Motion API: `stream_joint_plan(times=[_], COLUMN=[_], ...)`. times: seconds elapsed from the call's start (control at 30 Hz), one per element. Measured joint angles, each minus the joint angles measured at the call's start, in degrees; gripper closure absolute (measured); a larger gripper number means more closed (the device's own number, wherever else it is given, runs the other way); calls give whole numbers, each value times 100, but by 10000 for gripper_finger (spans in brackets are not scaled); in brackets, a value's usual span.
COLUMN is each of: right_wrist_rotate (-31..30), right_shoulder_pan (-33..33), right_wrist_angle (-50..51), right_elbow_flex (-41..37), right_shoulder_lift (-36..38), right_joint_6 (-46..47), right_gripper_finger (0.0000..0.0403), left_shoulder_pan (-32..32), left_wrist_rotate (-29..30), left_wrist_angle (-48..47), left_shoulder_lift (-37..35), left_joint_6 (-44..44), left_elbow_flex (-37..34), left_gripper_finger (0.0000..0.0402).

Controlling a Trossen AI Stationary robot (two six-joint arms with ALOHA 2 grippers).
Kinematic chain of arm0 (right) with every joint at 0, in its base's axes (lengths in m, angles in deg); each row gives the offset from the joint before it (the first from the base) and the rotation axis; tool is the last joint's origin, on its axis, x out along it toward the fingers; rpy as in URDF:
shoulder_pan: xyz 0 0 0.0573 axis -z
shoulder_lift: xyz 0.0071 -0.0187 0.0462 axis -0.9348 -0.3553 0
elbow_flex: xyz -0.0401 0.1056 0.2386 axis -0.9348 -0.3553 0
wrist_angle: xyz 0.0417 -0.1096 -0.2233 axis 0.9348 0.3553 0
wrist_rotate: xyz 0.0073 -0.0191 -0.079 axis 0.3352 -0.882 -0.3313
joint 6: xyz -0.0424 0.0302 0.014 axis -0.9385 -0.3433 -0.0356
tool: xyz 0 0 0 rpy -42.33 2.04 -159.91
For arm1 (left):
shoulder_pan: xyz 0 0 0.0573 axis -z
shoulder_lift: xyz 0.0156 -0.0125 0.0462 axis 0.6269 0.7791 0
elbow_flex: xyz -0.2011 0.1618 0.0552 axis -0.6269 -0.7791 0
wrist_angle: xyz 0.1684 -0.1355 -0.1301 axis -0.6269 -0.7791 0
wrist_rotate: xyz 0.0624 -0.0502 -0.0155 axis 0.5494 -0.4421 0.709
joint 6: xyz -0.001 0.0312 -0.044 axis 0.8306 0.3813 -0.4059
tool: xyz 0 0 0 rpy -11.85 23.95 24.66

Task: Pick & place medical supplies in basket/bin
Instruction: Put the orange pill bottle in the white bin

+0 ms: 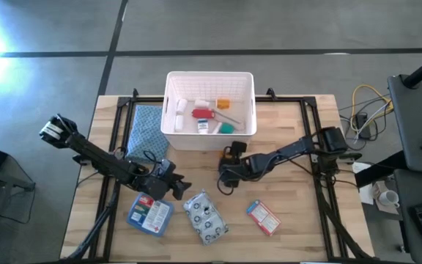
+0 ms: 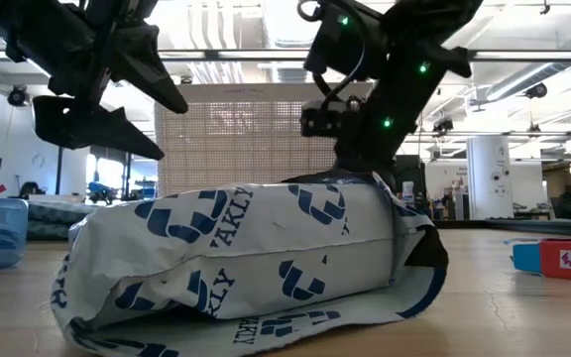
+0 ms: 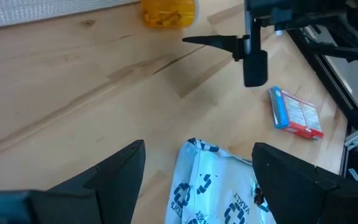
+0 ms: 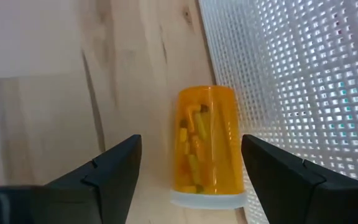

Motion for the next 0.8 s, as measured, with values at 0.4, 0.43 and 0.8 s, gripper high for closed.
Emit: stream_joint_plan(times=[0.4,0.43,0.8], right_wrist_rotate=[1304,1343,1976], right_shoulder_pan=[207,205,148], right_wrist_angle=[-28,-27,11], right_elbow_flex=[24,25,230], right_shoulder_lift=[-236,-239,-71], right_joint_6=[1126,1186,1725], right_gripper_finger=[153,155,194], left_shoulder_pan=[0,0,0], left_wrist_rotate=[0,0,-2], left_wrist_angle=[-13,-13,-15], left_shoulder_lift=[0,0,0], left_joint_6=[-20,-20,-22], left_elbow_flex=[0,0,-6], left_gripper_finger=[127,127,127])
